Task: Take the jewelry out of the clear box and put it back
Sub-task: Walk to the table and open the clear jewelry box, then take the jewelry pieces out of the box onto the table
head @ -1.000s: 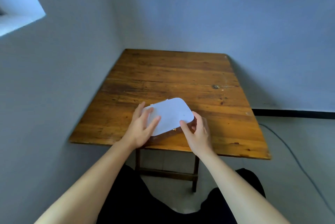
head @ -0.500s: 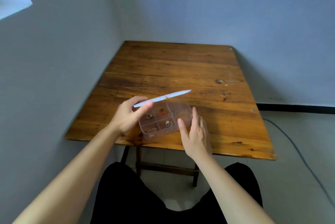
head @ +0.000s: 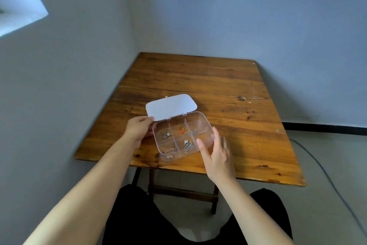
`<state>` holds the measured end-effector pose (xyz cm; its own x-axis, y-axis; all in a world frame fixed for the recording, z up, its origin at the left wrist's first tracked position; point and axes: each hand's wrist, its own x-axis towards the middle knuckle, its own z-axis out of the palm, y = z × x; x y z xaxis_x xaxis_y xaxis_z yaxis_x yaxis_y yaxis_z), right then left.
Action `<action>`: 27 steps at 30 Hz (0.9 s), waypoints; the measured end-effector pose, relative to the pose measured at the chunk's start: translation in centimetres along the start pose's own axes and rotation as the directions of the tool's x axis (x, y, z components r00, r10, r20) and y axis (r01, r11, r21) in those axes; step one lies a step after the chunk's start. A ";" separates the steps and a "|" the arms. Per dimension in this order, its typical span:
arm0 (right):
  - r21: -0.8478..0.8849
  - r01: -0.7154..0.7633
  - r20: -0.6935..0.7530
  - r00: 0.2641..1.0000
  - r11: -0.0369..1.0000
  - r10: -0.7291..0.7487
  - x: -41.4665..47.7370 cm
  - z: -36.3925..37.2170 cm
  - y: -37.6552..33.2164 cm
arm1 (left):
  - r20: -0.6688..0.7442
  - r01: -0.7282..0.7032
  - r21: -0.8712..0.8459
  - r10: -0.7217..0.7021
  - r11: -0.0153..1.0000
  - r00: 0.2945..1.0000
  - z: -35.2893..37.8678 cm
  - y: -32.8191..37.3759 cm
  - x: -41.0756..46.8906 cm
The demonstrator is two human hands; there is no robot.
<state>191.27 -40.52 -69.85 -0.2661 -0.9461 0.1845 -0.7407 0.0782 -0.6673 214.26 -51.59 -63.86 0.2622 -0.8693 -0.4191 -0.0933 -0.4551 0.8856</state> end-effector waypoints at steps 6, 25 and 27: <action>0.092 -0.032 0.053 0.998 0.995 0.027 1.6 -1.2 -0.9 | 0.012 -0.443 0.582 0.537 0.682 0.843 -0.9 0.0 -1.9; -0.375 0.602 0.635 0.721 0.705 -0.278 11.2 -0.2 -8.6 | 0.489 -0.407 0.864 0.308 -0.295 0.816 2.6 0.8 -3.8; -0.387 0.594 0.617 0.735 0.705 -0.281 11.1 0.0 -8.5 | 0.476 -0.382 0.869 0.315 -0.316 0.822 3.0 0.9 -3.9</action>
<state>194.64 -51.70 -62.15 0.3932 -0.9113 -0.1224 -0.9190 -0.3855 -0.0821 210.29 -49.16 -62.04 -0.2707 -0.9491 -0.1610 -0.9048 0.3079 -0.2941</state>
